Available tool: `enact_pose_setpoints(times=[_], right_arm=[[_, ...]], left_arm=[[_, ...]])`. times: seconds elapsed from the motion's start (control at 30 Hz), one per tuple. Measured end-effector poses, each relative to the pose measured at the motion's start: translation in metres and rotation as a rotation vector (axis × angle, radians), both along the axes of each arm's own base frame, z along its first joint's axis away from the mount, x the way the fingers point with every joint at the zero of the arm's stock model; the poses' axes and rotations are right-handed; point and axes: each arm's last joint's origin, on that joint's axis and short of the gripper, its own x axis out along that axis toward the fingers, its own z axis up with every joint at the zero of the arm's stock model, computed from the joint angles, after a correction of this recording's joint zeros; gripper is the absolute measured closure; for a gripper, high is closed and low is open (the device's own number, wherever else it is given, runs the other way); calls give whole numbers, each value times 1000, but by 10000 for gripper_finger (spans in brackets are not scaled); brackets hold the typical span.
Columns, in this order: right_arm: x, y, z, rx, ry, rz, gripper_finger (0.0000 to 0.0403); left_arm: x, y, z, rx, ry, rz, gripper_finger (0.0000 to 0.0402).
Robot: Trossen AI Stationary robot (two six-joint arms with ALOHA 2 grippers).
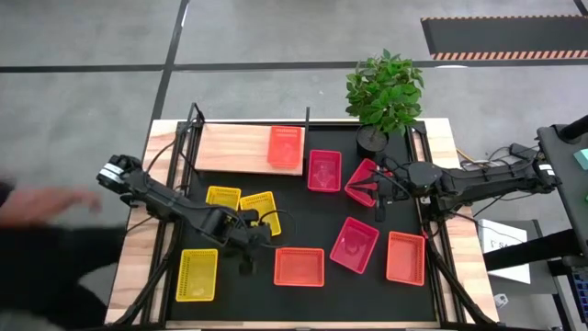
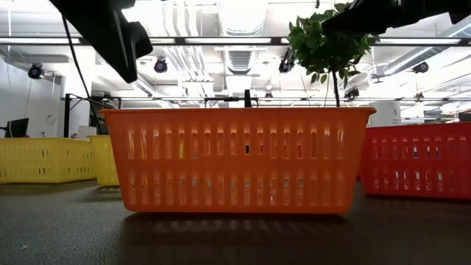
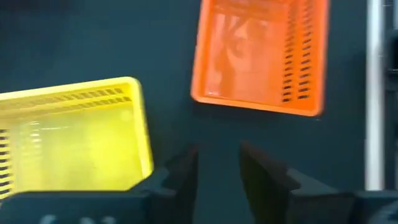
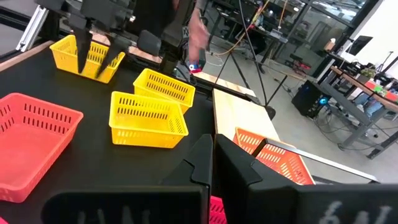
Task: Stack baskets on shelf by color
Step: Put the top right yellow bin on the shelf
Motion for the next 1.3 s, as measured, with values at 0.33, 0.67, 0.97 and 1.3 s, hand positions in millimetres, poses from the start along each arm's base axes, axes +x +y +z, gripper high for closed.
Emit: enact_pose_setpoints(times=[0.33, 0.67, 0.97, 1.3], right_arm=[[0, 0, 0, 12, 3, -2, 394], [0, 0, -1, 16, 7, -3, 394], [0, 0, -1, 15, 8, -2, 394], [0, 0, -1, 14, 8, -2, 394]], left_arm=[[-2, 12, -19, 132, -1, 46, 208], [-6, 25, -69, 111, -82, 62, 216], [-8, 30, -83, 86, -115, 64, 255], [-8, 32, -83, 86, -114, 60, 339]])
